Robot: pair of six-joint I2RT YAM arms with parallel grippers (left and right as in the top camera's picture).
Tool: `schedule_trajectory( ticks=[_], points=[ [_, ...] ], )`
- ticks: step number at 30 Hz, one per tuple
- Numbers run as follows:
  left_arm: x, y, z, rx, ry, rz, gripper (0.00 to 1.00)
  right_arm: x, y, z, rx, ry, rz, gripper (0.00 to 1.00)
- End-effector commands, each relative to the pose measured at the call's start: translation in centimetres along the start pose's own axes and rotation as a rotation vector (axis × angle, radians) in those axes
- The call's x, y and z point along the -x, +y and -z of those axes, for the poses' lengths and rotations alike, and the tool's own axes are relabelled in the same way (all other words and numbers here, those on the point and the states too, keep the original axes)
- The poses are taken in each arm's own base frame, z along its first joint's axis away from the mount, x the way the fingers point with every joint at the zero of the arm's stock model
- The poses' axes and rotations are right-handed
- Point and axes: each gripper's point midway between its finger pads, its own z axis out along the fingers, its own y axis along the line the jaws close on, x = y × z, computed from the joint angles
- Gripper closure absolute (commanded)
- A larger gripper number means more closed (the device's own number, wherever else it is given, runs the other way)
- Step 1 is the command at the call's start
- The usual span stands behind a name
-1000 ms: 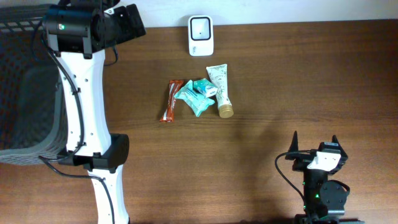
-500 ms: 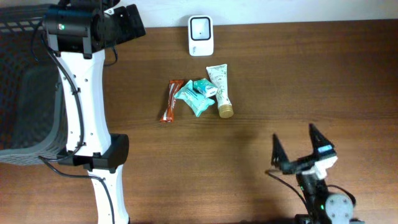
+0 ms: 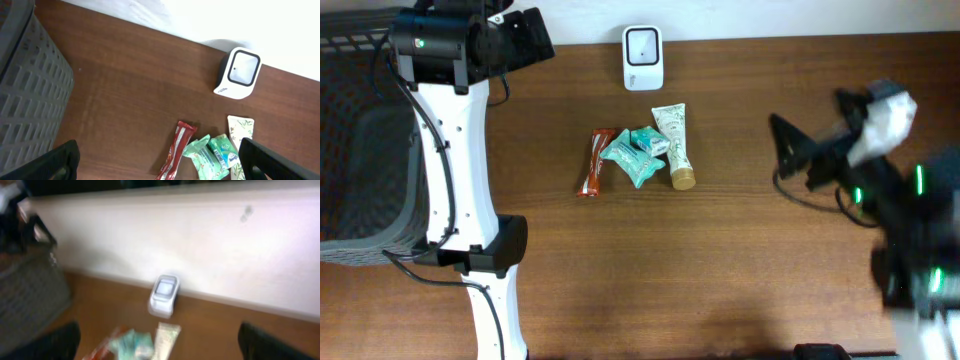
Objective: Scan the item barcode
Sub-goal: 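Grasp the Pantene tube with the right gripper and hold it to the scanner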
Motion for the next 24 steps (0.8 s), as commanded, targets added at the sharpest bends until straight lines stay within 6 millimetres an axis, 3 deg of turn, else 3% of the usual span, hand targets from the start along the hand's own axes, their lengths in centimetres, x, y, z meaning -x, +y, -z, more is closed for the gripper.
schedule_trajectory(
  ticks=[1, 4, 6, 8, 9, 10, 11, 12, 13, 16, 17, 20, 24],
  points=[
    [0.0, 0.2, -0.2, 0.009, 0.001, -0.012, 0.01, 0.4, 3.4, -4.3, 0.39, 0.215, -0.163, 0.01],
    [0.0, 0.2, -0.2, 0.009, 0.001, -0.012, 0.01, -1.2, 5.1, -8.3, 0.687, 0.314, -0.32, 0.01],
    [0.0, 0.2, -0.2, 0.009, 0.001, -0.012, 0.01, -5.0, 5.9, -12.4, 0.696, 0.417, -0.358, 0.01],
    [0.0, 0.2, -0.2, 0.009, 0.001, -0.012, 0.01, -10.2, 5.6, -16.4, 0.516, 0.551, -0.348, 0.21],
    [0.0, 0.2, -0.2, 0.009, 0.001, -0.012, 0.01, -13.7, 4.4, -18.4, 0.324, 0.645, -0.344, 0.28],
    [0.0, 0.2, -0.2, 0.009, 0.001, -0.012, 0.01, -16.6, 3.3, -19.7, 0.156, 0.714, -0.329, 0.45],
    [0.0, 0.2, -0.2, 0.009, 0.001, -0.012, 0.01, -18.0, 4.0, -20.5, 0.131, 0.74, -0.299, 0.48],
    [0.0, 0.1, -0.2, 0.008, 0.002, -0.012, 0.01, -18.3, 4.8, -20.9, 0.146, 0.738, -0.286, 0.62],
    [0.0, 0.1, -0.2, 0.008, 0.002, -0.013, 0.01, -18.3, 5.6, -21.5, 0.16, 0.723, -0.269, 0.93],
    [0.0, 0.1, -0.2, 0.008, 0.002, -0.013, 0.01, -19.9, 4.3, -23.3, 0.021, 0.712, -0.183, 0.96],
    [0.0, 0.2, -0.2, 0.009, 0.001, -0.011, 0.01, -21.6, 3.5, -23.9, -0.068, 0.735, -0.171, 0.96],
    [0.0, 0.1, -0.2, 0.008, 0.002, -0.013, 0.01, -25.9, 4.2, -25.9, -0.088, 0.783, -0.147, 0.96],
    [0.0, 0.1, -0.2, 0.007, 0.002, -0.013, 0.01, -29.0, 3.1, -26.8, -0.207, 0.81, -0.067, 0.96]
  ],
)
